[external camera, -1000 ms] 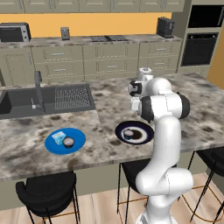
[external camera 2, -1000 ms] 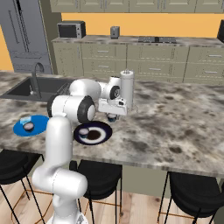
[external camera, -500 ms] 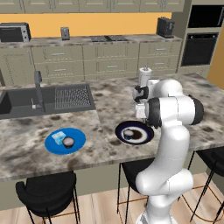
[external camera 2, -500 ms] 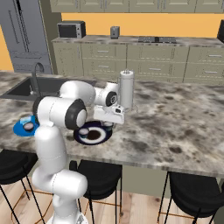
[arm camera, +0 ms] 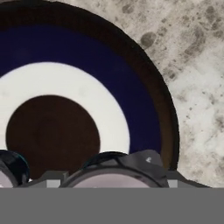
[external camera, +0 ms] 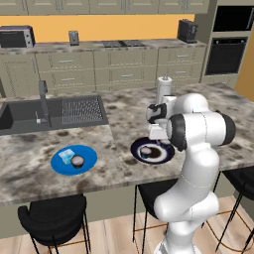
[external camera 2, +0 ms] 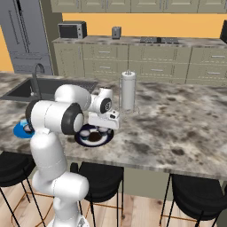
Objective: Place two yogurt containers on each plate.
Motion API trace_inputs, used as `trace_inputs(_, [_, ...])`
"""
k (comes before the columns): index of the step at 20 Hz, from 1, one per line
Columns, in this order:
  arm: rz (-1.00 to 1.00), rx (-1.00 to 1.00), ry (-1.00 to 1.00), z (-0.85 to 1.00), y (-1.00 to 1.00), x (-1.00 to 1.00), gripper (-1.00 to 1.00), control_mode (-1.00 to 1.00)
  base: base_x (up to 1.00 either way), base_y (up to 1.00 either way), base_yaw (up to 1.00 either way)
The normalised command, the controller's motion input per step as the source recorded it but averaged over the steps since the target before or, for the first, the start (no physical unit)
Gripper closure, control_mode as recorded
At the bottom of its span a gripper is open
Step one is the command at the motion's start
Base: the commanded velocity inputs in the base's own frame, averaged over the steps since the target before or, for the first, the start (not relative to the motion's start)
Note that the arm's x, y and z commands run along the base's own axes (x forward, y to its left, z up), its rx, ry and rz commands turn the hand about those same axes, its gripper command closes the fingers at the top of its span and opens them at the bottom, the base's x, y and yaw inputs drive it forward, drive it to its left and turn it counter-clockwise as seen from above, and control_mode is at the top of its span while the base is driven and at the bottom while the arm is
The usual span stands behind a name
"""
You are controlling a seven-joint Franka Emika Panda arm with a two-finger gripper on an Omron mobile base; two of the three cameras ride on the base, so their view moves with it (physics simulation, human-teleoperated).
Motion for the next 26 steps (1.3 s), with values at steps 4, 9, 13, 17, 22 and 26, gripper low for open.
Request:
trace_inputs(4, [0.00,0.00,0.01,-0.06,0.00,0.00,1.00,-1.00,0.00,0.00,0.00])
trace_inputs(9, [0.00,0.00,0.00,-0.12,0.00,0.00,1.00,-1.00,0.00,0.00,0.00])
trace_inputs(13, [0.00,0.00,0.00,-0.14,0.00,0.00,1.00,-1.00,0.00,0.00,0.00])
trace_inputs(17, [0.00,0.00,0.00,-0.14,0.01,0.03,1.00,-1.00,0.00,0.00,0.00])
trace_inputs(22, [0.00,0.00,0.00,-0.10,0.05,0.04,-1.00,-1.00,0.00,0.00,0.00])
trace_inputs(26, [0.00,0.00,0.00,0.00,0.00,0.00,-1.00,-1.00,0.00,0.00,0.00])
